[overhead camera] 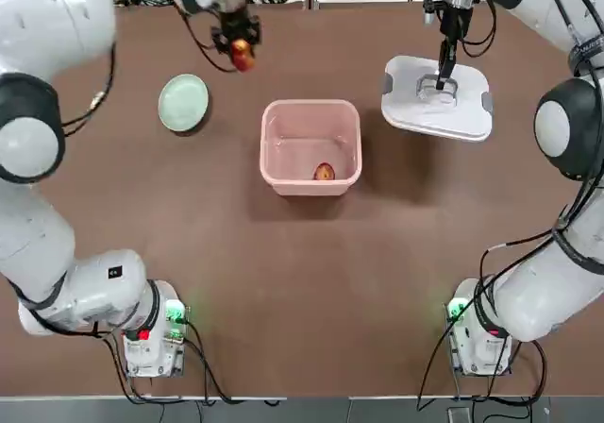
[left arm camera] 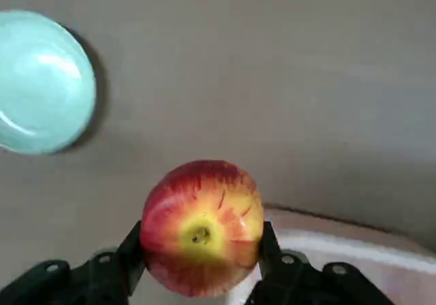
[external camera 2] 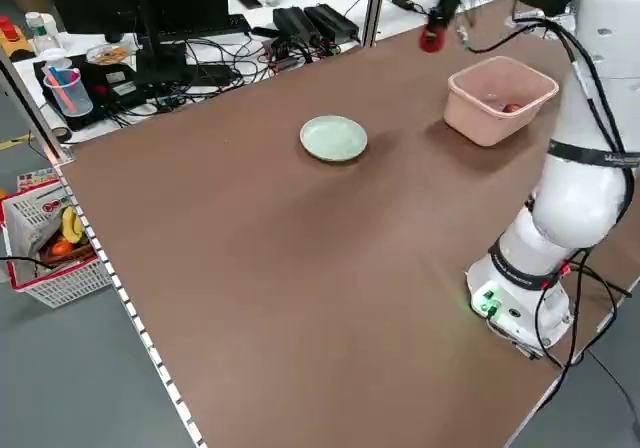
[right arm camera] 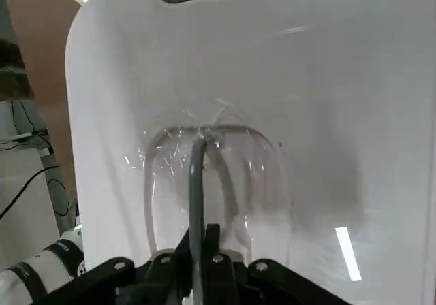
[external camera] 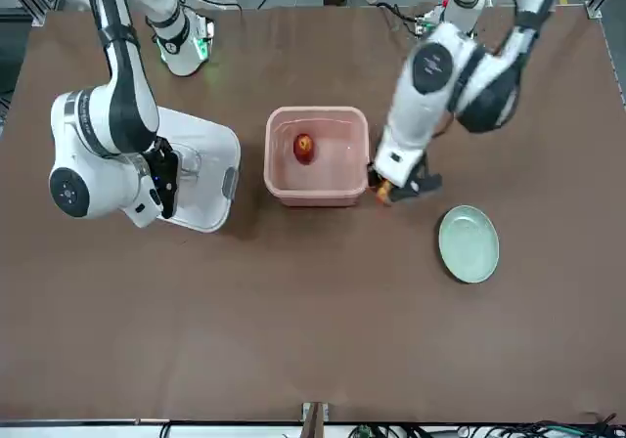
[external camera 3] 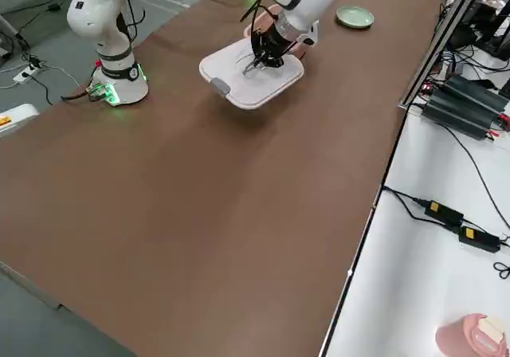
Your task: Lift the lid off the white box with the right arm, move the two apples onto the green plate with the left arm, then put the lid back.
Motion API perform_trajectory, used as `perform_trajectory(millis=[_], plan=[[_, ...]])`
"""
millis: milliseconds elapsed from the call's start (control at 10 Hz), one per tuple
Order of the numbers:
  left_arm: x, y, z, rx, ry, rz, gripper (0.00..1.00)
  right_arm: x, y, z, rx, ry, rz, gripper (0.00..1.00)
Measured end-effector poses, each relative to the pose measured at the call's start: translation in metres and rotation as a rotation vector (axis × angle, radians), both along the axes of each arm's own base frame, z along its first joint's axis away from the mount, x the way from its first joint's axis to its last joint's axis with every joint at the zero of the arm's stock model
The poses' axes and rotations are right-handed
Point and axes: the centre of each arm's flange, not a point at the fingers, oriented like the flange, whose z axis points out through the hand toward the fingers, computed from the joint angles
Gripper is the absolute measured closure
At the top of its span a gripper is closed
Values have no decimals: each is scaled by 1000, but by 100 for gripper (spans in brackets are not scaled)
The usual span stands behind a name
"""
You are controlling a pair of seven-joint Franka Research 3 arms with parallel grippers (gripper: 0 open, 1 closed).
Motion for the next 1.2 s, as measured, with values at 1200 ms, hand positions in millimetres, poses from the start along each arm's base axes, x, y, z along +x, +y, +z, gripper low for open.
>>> perform_trajectory(millis=[1200], plan=[[77, 295, -218, 76, -47, -112, 32, 1, 4, 0, 3, -10, 5, 93]])
